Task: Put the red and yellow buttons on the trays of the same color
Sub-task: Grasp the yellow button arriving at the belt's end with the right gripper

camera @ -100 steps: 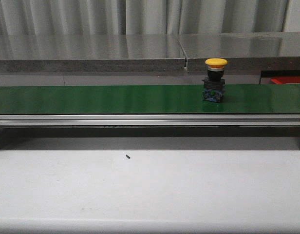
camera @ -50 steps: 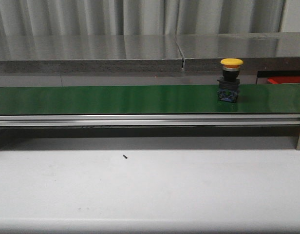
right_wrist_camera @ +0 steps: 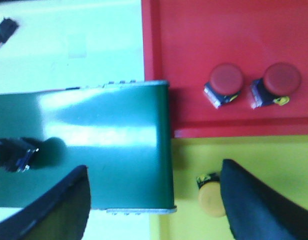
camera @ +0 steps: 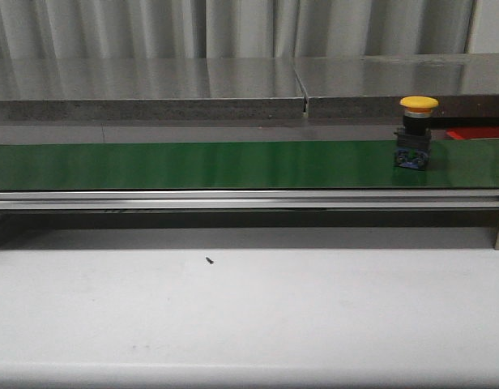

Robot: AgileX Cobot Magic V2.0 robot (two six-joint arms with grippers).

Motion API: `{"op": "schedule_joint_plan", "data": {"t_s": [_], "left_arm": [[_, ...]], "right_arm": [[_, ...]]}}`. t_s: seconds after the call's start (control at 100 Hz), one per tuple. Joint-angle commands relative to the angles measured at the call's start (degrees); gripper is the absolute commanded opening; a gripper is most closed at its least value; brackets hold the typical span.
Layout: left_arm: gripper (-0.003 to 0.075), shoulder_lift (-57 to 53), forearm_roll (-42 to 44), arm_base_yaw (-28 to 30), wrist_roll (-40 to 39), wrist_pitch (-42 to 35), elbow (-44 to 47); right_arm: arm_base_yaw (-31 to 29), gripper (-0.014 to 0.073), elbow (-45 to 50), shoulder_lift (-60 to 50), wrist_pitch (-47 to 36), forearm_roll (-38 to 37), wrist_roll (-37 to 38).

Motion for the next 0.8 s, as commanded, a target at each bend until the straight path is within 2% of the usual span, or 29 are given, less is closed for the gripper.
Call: {"op": "schedule_joint_plan", "data": {"t_s": [0.0,0.18,0.34,0.59,0.79], "left_arm": [[-0.0019,0.1,-1.4,-0.6,-0.2,-3.9,-1.5],[-0.0019,0.1,-1.4,-0.6,-0.2,-3.9,-1.5],[-0.0019,0.1,-1.4,-0.6,-0.2,-3.9,-1.5],[-0.0019,0.1,-1.4,-0.6,-0.2,-3.9,-1.5],[-0.0019,0.1,-1.4,-0.6,-0.2,-3.9,-1.5]], "right_arm": [[1.1,0.0544,5.8,-7.2,-5.4,0.5,-1.3],[4.2,0.0544,20.0,-14.1,-10.8,0.4,-3.9],[7.5,0.0544,25.8,-14.7,-13.3,0.4,-4.1],[13.2,0.0544,26.8,-11.3,-19.1,0.4,-5.4],[14.7,0.0544,24.8,-6.8,-21.1,0.4,-5.7]]}}
